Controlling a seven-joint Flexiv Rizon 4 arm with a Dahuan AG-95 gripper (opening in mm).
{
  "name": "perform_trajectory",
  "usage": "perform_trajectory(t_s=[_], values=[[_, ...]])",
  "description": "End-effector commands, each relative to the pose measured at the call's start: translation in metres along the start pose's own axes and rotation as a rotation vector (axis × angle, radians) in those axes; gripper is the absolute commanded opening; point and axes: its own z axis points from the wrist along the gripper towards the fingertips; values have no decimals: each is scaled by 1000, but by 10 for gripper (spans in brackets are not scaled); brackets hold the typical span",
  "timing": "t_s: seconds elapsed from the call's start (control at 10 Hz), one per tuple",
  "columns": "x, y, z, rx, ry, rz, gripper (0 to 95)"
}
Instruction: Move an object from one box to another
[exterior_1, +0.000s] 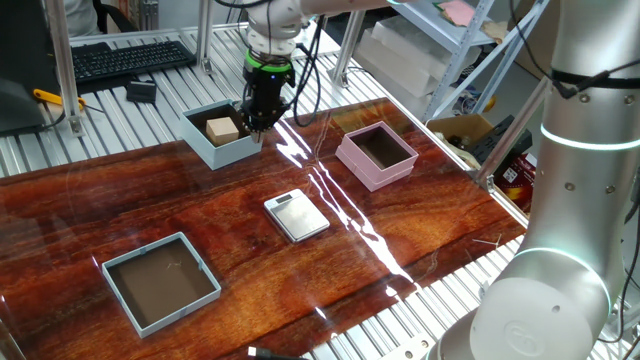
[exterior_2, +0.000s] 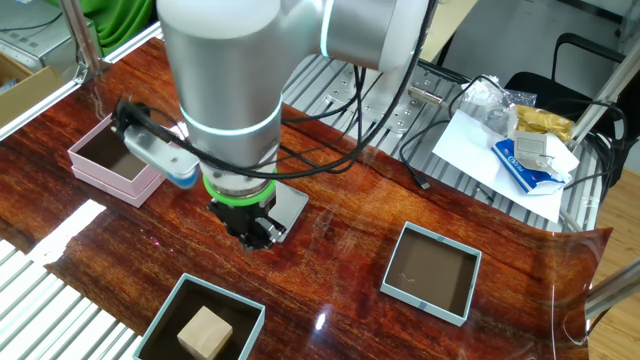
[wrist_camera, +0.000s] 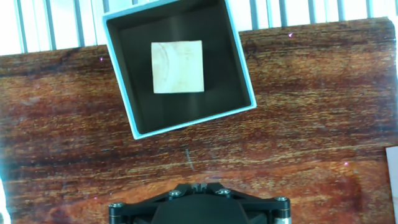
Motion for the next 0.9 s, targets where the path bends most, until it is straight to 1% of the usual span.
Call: perform_trajectory(t_s=[0.1, 0.3, 0.5, 0.7, 0.9], values=[[2, -1, 0, -11, 4, -1, 0], [2, 0, 0, -7, -6, -4, 0], [2, 0, 0, -6, -4, -5, 0], [2, 0, 0, -2, -8, -4, 0], [2, 0, 0, -3, -20, -4, 0]])
